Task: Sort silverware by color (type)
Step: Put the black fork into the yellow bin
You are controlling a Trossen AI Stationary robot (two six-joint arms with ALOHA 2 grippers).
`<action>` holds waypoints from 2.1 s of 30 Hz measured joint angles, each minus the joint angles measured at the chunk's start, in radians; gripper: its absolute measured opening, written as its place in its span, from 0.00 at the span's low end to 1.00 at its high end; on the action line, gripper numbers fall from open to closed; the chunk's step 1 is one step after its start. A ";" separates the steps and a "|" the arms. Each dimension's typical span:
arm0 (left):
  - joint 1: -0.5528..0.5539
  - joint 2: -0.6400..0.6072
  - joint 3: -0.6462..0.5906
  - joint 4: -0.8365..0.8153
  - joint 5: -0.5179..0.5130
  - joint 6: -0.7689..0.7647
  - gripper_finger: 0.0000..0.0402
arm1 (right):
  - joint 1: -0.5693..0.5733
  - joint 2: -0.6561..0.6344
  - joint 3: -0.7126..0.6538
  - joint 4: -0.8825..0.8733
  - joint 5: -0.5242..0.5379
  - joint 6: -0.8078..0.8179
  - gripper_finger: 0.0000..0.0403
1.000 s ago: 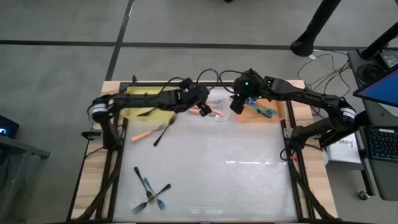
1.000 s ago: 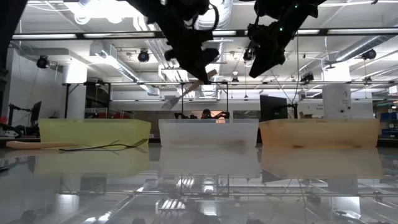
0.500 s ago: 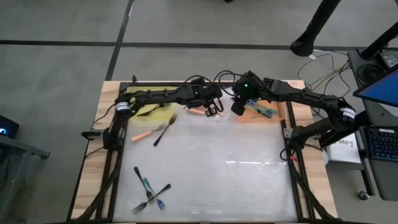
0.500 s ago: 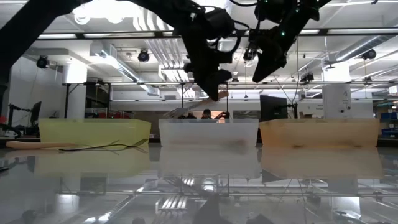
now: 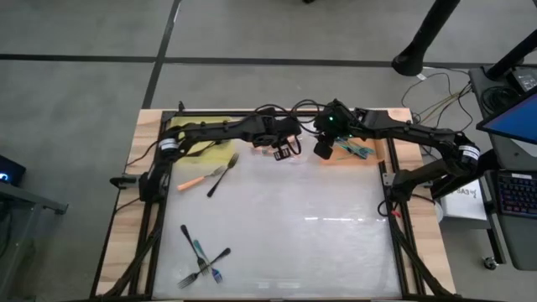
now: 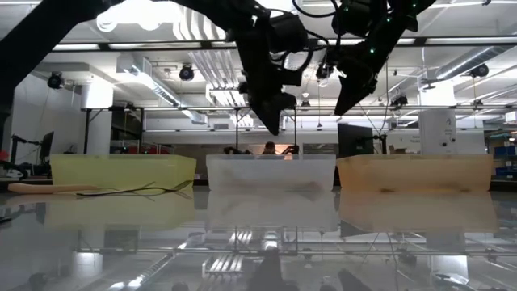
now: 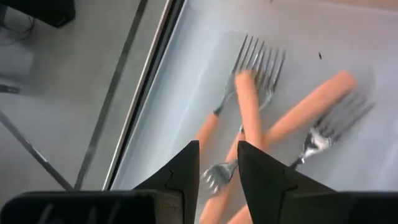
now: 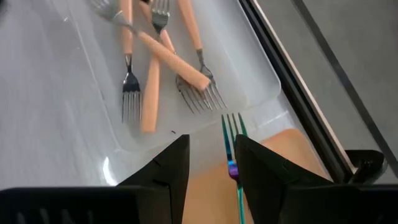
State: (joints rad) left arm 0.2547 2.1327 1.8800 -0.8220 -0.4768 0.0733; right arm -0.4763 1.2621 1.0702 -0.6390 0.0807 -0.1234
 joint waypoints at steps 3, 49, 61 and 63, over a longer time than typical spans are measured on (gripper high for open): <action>-0.020 -0.031 -0.008 -0.065 0.000 -0.030 0.23 | 0.000 0.000 0.000 0.000 0.000 0.008 0.30; -0.192 -0.616 -1.085 0.096 0.197 -0.885 0.23 | 0.000 0.000 0.000 -0.006 -0.001 0.011 0.30; -0.130 -0.521 -1.086 0.167 0.211 -0.853 0.23 | 0.000 0.000 0.000 -0.005 -0.001 0.020 0.30; -0.122 -0.509 -1.087 0.167 0.230 -0.842 0.22 | 0.000 0.000 0.000 -0.005 -0.001 0.019 0.30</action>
State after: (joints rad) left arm 0.1323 1.6235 0.7933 -0.6551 -0.2469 -0.7685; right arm -0.4763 1.2621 1.0698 -0.6445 0.0795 -0.1040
